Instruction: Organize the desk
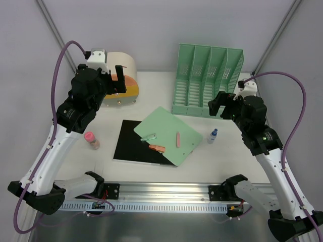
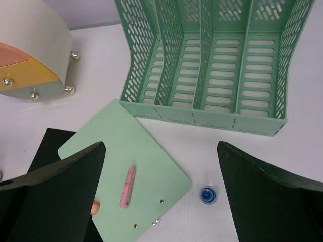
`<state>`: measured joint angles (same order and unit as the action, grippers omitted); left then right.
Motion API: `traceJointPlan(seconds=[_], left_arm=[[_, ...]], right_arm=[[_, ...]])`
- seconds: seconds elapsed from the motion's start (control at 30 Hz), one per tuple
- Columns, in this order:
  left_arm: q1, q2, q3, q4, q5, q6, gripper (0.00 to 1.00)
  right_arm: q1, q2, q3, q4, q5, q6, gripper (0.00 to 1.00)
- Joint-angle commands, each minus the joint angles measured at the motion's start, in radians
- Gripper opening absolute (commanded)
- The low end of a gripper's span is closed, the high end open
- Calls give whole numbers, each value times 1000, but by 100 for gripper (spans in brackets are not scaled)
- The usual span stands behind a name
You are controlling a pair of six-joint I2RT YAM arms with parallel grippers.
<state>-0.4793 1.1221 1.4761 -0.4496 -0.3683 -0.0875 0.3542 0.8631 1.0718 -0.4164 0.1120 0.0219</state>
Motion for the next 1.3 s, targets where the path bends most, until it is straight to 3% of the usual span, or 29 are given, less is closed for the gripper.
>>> traceJointPlan(seconds=[0.0,0.3,0.77,0.97,1.27], left_arm=[[-12,-21,-10,37,-8,15,99],[-12,-25,-30,35,-37,2,99],[4,67,16,15,-143,-43,99],[174,117,72,-9,77,-147,99],[286,323,289,-44,138,-153,99]], right_arm=[[5,-15,20,28,2,-7,100],[5,4,27,-12,14,-13,100],[5,60,5,45,-101,27,100],[9,131,52,83,-198,55,100],[109,295,223,100,-230,78,100]])
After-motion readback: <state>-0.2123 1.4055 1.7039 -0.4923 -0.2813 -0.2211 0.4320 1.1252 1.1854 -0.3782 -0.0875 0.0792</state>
